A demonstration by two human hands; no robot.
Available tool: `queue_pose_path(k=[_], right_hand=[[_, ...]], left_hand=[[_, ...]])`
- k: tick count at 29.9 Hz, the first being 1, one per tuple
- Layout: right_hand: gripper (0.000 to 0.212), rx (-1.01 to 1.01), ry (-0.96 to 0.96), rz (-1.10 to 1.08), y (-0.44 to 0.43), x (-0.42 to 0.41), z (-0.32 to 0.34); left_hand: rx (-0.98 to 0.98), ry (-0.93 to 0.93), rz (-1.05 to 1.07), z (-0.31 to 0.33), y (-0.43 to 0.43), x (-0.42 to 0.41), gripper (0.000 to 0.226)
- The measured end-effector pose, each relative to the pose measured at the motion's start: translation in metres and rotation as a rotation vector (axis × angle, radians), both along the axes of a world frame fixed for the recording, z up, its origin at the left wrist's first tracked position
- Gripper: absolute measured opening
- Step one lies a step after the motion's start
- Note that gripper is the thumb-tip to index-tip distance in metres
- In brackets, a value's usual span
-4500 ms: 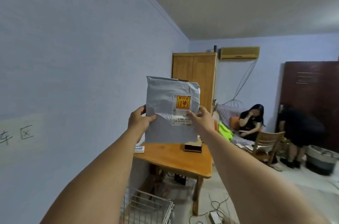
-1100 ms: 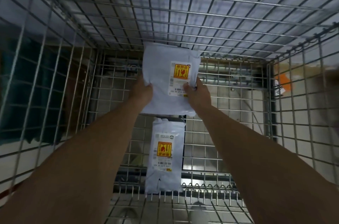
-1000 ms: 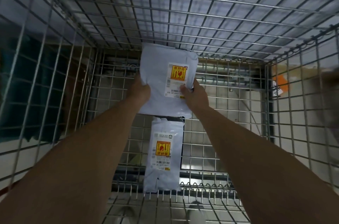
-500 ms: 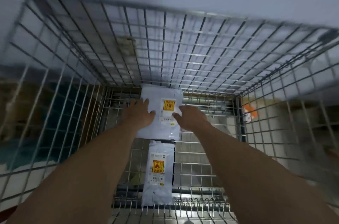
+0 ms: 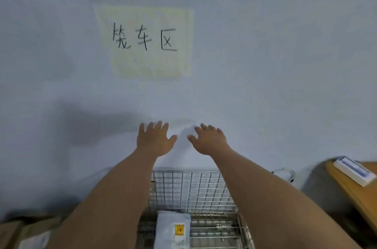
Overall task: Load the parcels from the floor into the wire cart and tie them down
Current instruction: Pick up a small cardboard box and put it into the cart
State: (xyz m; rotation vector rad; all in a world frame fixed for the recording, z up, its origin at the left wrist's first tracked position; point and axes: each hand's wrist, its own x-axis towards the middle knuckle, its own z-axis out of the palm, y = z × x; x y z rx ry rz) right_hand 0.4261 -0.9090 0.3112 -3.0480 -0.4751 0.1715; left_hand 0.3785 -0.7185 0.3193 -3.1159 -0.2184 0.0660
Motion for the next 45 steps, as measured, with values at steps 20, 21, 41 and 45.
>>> queue_pose_path(k=[20, 21, 41, 45], right_hand=[[0.073, 0.133, -0.382, 0.374, 0.130, -0.186, 0.381], [0.074, 0.140, -0.376, 0.412, 0.150, -0.199, 0.384], [0.074, 0.273, -0.297, 1.000, 0.534, -0.528, 0.395], [0.074, 0.264, -0.296, 1.040, 0.582, -0.569, 0.392]], left_hand=[[0.087, -0.308, 0.394, 0.379, 0.116, -0.245, 0.077], [0.095, -0.309, 0.438, 0.383, 0.133, -0.267, 0.077], [0.182, -0.308, 1.090, 0.382, 0.430, -0.709, 0.076], [0.192, -0.324, 1.152, 0.377, 0.462, -0.760, 0.076]])
